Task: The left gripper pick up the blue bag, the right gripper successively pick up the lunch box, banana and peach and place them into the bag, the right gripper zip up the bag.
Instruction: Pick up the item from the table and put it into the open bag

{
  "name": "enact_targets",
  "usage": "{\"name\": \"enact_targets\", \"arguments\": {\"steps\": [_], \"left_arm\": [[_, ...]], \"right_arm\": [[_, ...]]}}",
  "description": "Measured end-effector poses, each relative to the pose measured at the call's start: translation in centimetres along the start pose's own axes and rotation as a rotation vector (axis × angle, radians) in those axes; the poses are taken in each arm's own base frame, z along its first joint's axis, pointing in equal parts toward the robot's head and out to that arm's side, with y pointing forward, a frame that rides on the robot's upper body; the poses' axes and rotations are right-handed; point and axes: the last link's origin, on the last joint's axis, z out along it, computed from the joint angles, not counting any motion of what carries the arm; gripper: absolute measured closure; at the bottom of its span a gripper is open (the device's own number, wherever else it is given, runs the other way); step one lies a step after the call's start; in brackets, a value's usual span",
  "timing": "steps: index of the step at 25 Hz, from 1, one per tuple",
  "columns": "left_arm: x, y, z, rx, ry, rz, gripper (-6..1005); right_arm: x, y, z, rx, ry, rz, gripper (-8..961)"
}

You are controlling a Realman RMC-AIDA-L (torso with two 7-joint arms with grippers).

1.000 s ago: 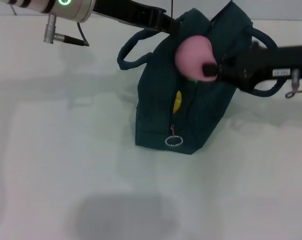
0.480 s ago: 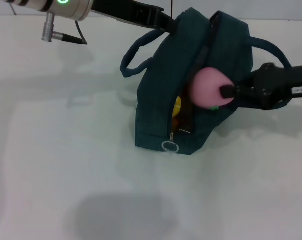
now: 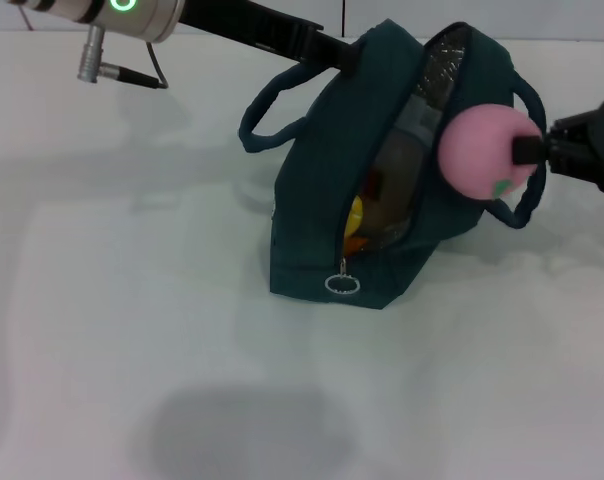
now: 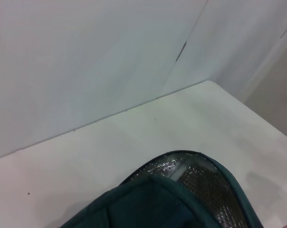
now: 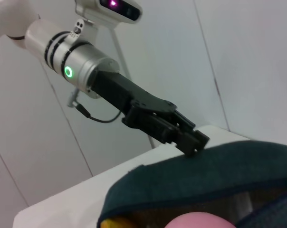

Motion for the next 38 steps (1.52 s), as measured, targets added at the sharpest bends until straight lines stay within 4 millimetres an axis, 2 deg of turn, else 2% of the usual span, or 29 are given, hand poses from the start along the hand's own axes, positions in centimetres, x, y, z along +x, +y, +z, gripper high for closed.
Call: {"name": "enact_targets", "arguments": {"steps": [9, 16, 22, 27, 35, 38], "left_arm": [[0.8, 0.3, -0.4, -0.021, -0.035, -0.005, 518], [-0.1, 0.1, 1.0, -0.064, -0.125, -0.065, 252], [-0.4, -0.3, 1.1, -0.04, -0.147, -0.085, 124], [-0.6, -0.5, 1.3, -0.022, -0.158, -0.104, 137], [-0.5, -0.1, 1.6, -0.027, -0.16, -0.099, 278], [-0.5, 0.0, 1.6, -0.033, -0.158, -0.099, 422]], "right_arm": [[1.2, 0.1, -0.8, 0.019, 0.008, 0.017, 902], [1.9, 0.1, -1.8, 0.042, 0.008, 0.034, 900], [1.9, 0.2, -1.8, 0.039, 0.0, 0.026, 898], [1.8, 0.4, -2.1, 0.032, -0.026, 0.027, 897], [0.6, 1.6, -4.8, -0.012, -0.188, 0.012, 894], [0.0, 2.3, -4.6, -0.053, -0.251, -0.022, 893]]}}
